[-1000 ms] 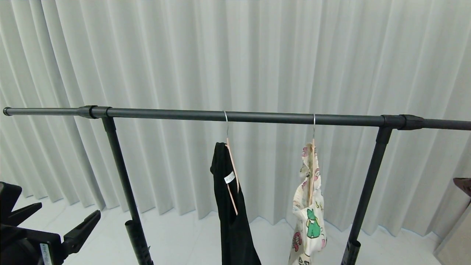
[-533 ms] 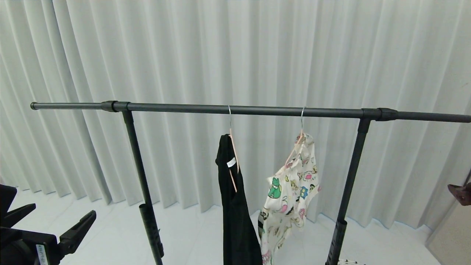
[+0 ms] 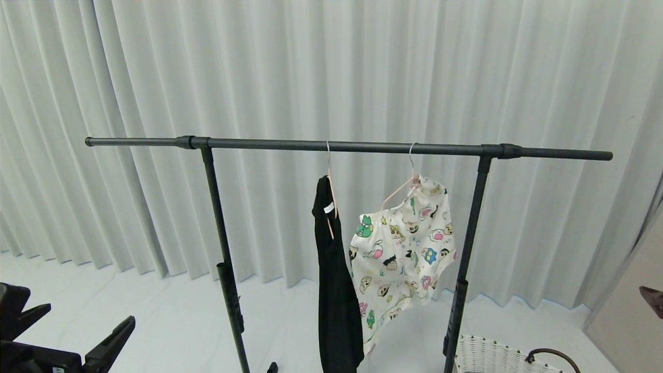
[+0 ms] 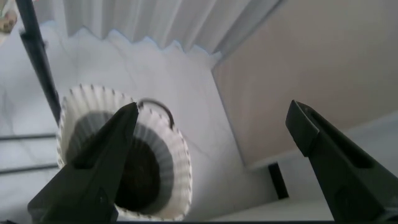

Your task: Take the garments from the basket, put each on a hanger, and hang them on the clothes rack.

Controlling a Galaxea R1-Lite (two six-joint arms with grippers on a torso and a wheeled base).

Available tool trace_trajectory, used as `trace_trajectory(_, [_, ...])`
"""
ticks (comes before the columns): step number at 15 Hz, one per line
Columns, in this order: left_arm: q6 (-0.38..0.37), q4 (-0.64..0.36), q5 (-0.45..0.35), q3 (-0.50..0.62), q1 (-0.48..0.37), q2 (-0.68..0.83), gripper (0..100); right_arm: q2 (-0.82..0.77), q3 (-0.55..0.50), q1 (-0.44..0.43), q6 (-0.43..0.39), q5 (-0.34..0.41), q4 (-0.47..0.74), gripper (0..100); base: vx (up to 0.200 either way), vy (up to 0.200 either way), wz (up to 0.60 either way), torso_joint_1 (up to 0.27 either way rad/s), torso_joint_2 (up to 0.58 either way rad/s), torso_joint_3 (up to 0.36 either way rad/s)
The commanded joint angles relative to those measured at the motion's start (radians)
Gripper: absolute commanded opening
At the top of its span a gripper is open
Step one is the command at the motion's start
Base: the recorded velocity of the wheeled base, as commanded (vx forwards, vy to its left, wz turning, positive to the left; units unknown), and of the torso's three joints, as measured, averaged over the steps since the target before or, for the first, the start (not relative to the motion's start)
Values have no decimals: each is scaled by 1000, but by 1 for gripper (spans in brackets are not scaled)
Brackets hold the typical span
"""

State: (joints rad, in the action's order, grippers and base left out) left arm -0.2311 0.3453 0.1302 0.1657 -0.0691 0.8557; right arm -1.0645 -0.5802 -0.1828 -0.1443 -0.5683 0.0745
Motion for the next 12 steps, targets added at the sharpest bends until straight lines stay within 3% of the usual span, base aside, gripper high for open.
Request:
trace_trajectory(1, [-24,0,0,-60,0,-67,100,57,59,25,-1,-1,1,100,-200,0,0,2,-2,2])
trace_trajectory(5, [-50,-39,-3,-166,0,-251,100,192,223,112,2,-1,-1,100,-200,0,0,2,4,6])
trace_trajectory(9, [-51,-312,-1,-166,0,-632,100,429,378,167,12,7,-1,100,0,0,0,0,0,0])
trace_trajectory(12, [-44,-350,92,-153,26,-742,100,600,431,175,49,8,-1,100,0,0,0,0,0,0])
